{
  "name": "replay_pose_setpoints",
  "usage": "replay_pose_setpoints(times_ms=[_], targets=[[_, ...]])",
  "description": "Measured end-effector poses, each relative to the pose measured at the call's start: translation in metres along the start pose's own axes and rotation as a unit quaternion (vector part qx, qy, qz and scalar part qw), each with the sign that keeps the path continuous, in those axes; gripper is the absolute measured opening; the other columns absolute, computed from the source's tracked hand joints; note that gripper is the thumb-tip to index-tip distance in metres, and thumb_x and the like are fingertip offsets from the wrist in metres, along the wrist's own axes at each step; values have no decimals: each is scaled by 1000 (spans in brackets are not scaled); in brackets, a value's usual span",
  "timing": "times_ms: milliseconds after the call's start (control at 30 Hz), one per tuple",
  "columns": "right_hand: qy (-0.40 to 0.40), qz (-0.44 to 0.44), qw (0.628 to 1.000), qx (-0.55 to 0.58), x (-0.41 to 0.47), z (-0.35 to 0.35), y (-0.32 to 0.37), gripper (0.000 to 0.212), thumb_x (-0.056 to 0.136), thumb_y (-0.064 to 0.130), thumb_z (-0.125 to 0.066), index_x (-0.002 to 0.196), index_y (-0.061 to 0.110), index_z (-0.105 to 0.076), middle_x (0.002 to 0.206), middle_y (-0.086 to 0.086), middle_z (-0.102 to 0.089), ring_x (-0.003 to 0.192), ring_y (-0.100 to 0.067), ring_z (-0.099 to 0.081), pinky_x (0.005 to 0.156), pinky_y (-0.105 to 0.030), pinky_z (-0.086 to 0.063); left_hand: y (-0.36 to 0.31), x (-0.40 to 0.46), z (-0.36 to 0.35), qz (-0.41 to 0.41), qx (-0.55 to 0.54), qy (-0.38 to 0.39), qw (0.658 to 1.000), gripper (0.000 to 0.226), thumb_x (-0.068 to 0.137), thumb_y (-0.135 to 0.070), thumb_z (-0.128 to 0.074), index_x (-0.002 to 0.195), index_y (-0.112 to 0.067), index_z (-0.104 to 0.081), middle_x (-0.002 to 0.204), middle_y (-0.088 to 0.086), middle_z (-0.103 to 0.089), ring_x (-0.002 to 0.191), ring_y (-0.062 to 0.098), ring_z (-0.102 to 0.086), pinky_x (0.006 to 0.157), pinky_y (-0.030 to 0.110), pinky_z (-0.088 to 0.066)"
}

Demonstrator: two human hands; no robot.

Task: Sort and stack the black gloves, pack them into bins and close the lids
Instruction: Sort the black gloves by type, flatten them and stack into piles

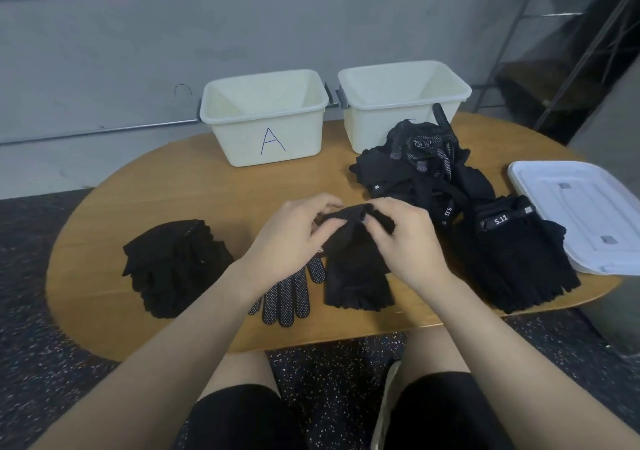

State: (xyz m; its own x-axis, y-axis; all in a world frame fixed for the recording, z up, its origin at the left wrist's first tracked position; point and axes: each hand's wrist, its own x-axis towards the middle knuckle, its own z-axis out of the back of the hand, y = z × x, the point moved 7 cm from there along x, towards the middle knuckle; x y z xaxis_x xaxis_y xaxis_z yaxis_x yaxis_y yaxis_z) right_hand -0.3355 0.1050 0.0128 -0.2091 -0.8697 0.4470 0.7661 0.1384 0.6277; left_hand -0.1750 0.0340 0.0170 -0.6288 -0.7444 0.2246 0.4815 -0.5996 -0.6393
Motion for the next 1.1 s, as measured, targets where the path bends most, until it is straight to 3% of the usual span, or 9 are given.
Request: replay_pose_setpoints(times_ms=[100,200,300,467,633,767,867,1000,1100], targets=[[2,-55,994,96,0,11,4,15,98,9,-64,105,15,-76,95,12,-73,91,-4,-67,84,-25,-54,10,-17,-10,61,-22,32,997,53,89,-46,-75,137,-31,-58,114,-17,-67,102,0,-62,96,25,-51],[18,-81,989,123,-2,19,7,10,98,12,-65,99,16,-75,94,15,-73,95,1,-65,83,-10,-47,21,-32,-17,78,-75,-9,994,22,92,-35,-75,112,-32,-65,103,-23,-68,98,-6,-64,89,24,-53],[35,-92,991,89,-8,27,5,12,97,19,-69,86,22,-67,90,17,-69,95,8,-62,78,-2,-40,27,-38,-15,98,-172,-57,979,2,97,-26,-71,98,-25,-70,96,-11,-76,95,10,-70,90,43,-56],[119,-173,959,192,-27,28,-9,16,91,19,-77,102,27,-68,104,12,-76,108,0,-67,93,-26,-54,14,-36,-6,92,-276,-54,955,1,100,-22,-66,100,-23,-68,104,-6,-77,103,15,-72,99,45,-56],[115,-162,934,295,-28,46,-1,68,84,25,-81,144,31,-52,126,11,-70,117,-5,-66,96,-25,-53,-5,-30,1,66,-283,-5,957,11,101,-16,-65,110,-14,-72,107,-5,-79,104,15,-73,99,39,-56],[163,-119,958,205,-22,40,7,58,82,31,-83,136,30,-61,122,15,-72,120,-3,-63,109,-34,-47,-22,-27,1,39,-233,37,971,17,99,-19,-68,113,-24,-77,107,-13,-77,103,7,-72,94,32,-58],[212,-92,952,200,-23,24,14,22,94,18,-74,115,22,-73,108,8,-77,107,-7,-70,97,-30,-54,-27,-23,-1,47,-244,36,968,17,97,-22,-70,113,-22,-77,106,-9,-78,102,11,-73,92,33,-59],[174,-149,933,280,-25,14,3,12,101,10,-63,98,17,-73,97,0,-79,94,-15,-75,78,-25,-58,-7,-29,-14,168,-358,10,918,26,96,-28,-71,120,-20,-70,106,0,-79,101,19,-75,92,42,-59],[146,-202,926,283,-30,1,-13,10,101,11,-64,95,9,-72,94,-6,-79,88,-20,-76,74,-28,-60,14,-41,-36,250,-323,36,912,20,100,-31,-67,113,-17,-73,103,0,-80,97,19,-76,92,51,-60]])
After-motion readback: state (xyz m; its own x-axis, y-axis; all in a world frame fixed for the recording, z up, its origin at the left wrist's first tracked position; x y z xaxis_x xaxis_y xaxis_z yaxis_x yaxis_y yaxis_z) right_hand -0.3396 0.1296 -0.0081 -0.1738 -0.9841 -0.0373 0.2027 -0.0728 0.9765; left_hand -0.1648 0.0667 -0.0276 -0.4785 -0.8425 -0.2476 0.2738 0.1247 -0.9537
